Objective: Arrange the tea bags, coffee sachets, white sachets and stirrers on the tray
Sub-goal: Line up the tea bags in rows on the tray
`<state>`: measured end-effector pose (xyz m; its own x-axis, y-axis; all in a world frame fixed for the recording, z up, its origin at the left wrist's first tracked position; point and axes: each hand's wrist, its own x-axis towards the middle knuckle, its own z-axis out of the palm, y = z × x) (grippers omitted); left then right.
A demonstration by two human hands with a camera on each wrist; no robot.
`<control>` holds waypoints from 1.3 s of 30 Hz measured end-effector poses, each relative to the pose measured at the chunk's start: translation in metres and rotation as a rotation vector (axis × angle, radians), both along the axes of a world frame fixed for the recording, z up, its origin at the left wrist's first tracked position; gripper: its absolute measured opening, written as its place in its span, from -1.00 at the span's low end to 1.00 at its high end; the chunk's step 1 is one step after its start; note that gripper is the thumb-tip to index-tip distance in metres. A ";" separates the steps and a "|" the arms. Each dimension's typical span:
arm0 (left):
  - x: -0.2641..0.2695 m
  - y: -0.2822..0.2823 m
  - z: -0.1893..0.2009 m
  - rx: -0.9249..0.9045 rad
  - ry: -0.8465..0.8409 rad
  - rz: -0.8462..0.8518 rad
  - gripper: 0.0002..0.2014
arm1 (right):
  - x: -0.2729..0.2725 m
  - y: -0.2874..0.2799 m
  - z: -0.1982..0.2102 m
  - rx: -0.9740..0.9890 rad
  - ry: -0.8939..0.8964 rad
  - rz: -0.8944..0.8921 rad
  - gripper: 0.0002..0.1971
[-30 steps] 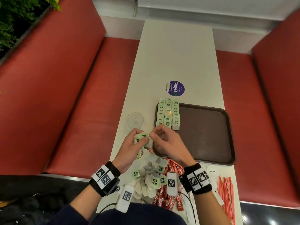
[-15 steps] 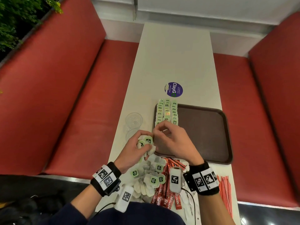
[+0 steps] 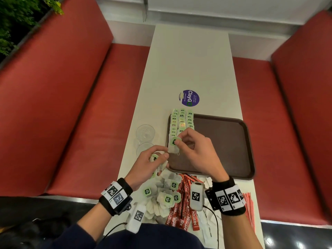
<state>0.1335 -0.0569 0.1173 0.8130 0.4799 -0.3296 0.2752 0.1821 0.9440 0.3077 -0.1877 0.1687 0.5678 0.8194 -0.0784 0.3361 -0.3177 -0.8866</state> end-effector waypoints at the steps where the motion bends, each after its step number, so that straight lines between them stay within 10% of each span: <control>1: 0.003 -0.001 0.002 -0.009 -0.019 -0.006 -0.80 | 0.000 -0.002 0.000 0.001 0.004 0.002 -0.91; 8: 0.017 -0.003 -0.008 0.175 -0.016 -0.033 -0.90 | -0.001 -0.013 -0.007 0.017 0.072 -0.020 -0.94; 17: 0.007 -0.006 -0.016 0.026 0.037 0.084 -0.88 | 0.054 -0.031 -0.076 -0.109 -0.045 -0.293 -0.98; 25: -0.008 0.002 -0.023 -0.003 0.086 0.115 -0.89 | 0.094 -0.004 -0.148 -0.381 -0.116 -0.133 -0.91; 39: -0.012 0.007 -0.022 -0.053 0.100 0.170 -0.85 | 0.083 0.018 -0.192 -0.303 -0.150 -0.426 -0.67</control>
<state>0.1216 -0.0501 0.0953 0.6837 0.5877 -0.4327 0.3278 0.2824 0.9015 0.3903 -0.1699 -0.0234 0.8677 0.4678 -0.1681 0.2376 -0.6873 -0.6864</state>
